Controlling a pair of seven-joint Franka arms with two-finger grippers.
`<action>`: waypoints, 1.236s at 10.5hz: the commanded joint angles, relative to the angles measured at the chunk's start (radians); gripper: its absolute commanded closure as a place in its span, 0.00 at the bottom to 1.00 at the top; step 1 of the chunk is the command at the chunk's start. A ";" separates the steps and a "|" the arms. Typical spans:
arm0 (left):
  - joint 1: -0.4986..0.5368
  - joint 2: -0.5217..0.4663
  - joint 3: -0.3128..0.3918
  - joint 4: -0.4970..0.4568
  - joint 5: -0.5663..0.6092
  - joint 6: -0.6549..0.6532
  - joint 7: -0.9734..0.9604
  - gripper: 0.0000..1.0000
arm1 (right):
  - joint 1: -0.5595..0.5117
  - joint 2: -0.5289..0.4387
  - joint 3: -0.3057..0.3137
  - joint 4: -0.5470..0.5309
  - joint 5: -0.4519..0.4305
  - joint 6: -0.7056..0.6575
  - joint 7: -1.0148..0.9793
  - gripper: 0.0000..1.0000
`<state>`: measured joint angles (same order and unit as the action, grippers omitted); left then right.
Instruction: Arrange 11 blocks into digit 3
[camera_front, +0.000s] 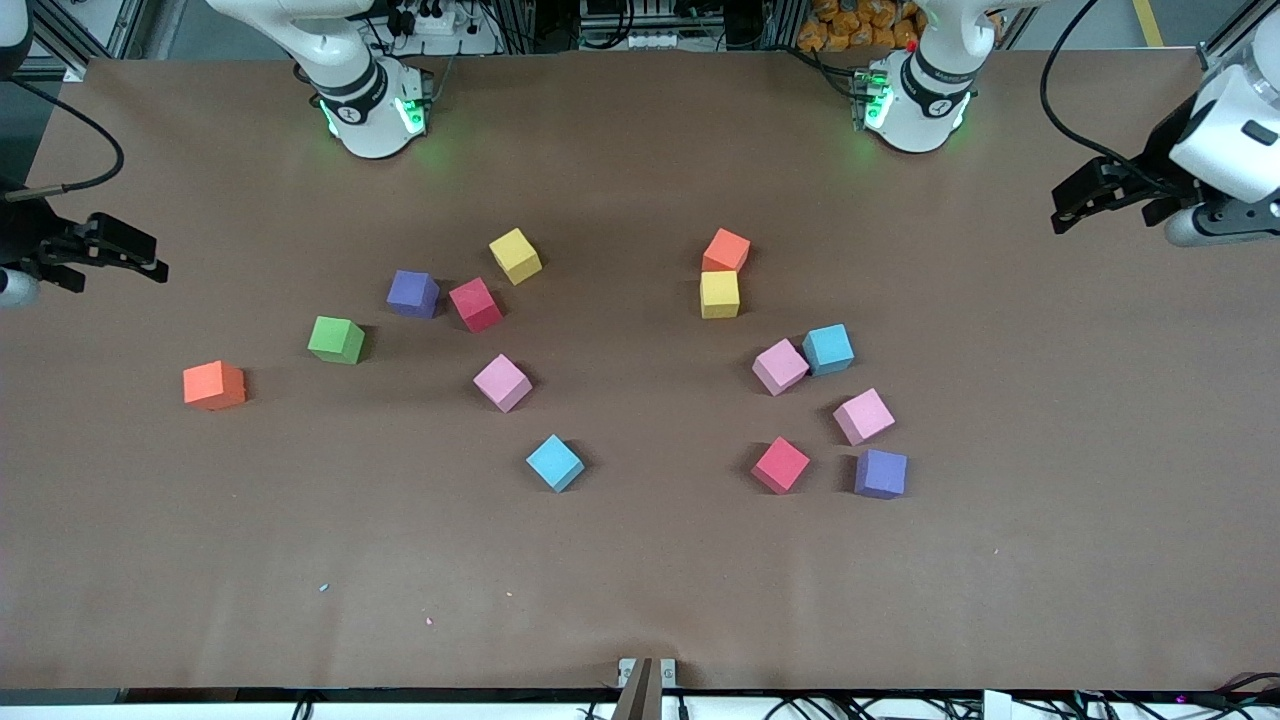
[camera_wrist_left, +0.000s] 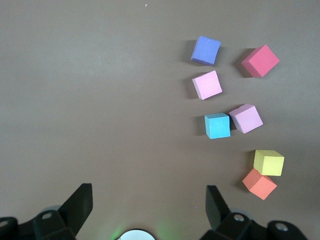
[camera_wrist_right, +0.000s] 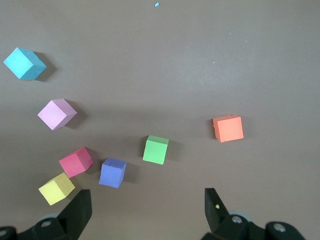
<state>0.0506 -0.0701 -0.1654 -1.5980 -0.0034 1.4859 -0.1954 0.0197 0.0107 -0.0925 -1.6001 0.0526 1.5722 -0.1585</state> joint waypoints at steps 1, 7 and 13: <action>-0.006 0.003 0.018 0.021 -0.010 -0.022 0.034 0.00 | -0.006 0.000 -0.003 0.054 0.000 -0.052 0.011 0.00; -0.017 0.013 -0.049 -0.098 -0.021 0.072 0.117 0.00 | -0.001 0.061 -0.001 0.048 0.001 -0.060 -0.001 0.00; -0.015 -0.004 -0.394 -0.460 -0.021 0.384 -0.022 0.00 | 0.064 0.225 0.000 -0.121 0.030 0.090 -0.003 0.00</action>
<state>0.0229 -0.0397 -0.4926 -1.9719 -0.0091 1.8126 -0.1882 0.0531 0.2430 -0.0904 -1.6825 0.0706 1.6269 -0.1608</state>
